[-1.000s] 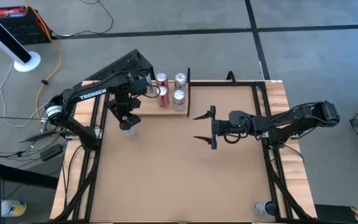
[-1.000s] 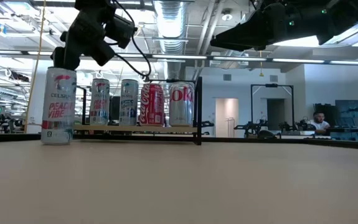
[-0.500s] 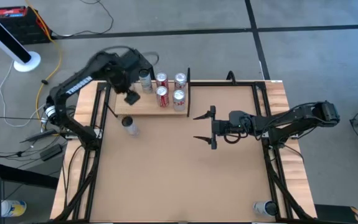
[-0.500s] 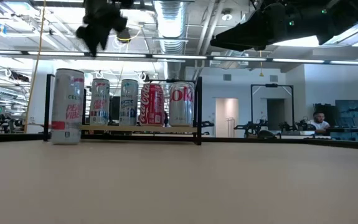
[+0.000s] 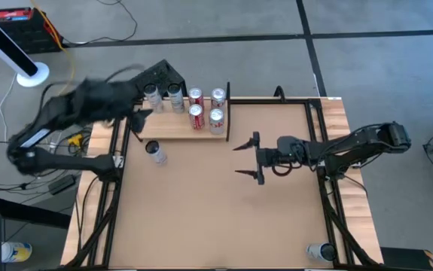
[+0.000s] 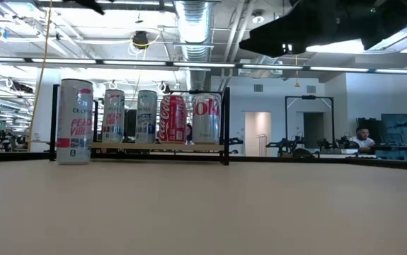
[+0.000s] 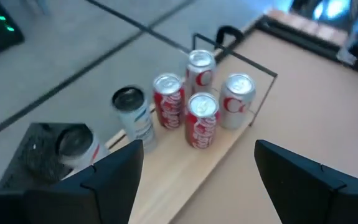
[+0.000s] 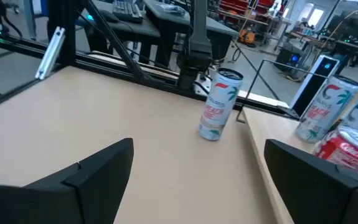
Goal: Place canned beverage on shelf
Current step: Put the white and pink soda can on the shelf aligned with the other white and pink soda can
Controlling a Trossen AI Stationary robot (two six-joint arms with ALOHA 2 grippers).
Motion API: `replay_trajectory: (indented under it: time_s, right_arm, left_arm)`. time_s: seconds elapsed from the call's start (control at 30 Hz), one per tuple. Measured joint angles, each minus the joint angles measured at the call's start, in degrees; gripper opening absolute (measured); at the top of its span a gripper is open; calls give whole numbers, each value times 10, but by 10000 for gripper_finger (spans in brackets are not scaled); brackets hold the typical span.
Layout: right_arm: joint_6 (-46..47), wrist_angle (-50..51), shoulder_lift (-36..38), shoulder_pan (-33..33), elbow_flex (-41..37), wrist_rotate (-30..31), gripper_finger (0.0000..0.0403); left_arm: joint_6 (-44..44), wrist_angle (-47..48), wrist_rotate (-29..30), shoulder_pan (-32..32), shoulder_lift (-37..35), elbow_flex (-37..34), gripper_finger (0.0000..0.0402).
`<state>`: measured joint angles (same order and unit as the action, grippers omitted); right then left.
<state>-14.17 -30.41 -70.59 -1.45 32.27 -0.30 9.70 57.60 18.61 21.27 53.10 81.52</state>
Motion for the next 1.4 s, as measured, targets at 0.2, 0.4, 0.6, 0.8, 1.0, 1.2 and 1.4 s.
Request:
replay_trajectory:
  time_s: [0.2, 0.4, 0.6, 0.8, 1.0, 1.2, 1.4]
  right_arm:
    - [10, -17, -2, -20, 0, 0, 384]
    - [54, -163, -81, -30, 1, 0, 384]
    - [86, -299, -226, -12, 65, 0, 384]
    - [87, -106, -337, 24, 285, -45, 384]
    - [38, 116, -468, 68, 537, -61, 384]
    - [52, 197, -599, 102, 727, -163, 384]
    - [52, 201, -675, 105, 828, -181, 384]
  left_arm:
    - [60, -156, 53, -99, -224, -251, 291]
    - [29, -448, -138, -134, -413, -462, 291]
    - [29, -617, -320, -135, -528, -619, 291]
    - [-72, -607, -367, -135, -512, -657, 291]
    - [-176, -636, -386, -135, -517, -654, 291]
    - [-227, -616, -309, -135, -517, -654, 291]
    - [-226, -605, -299, -135, -516, -654, 291]
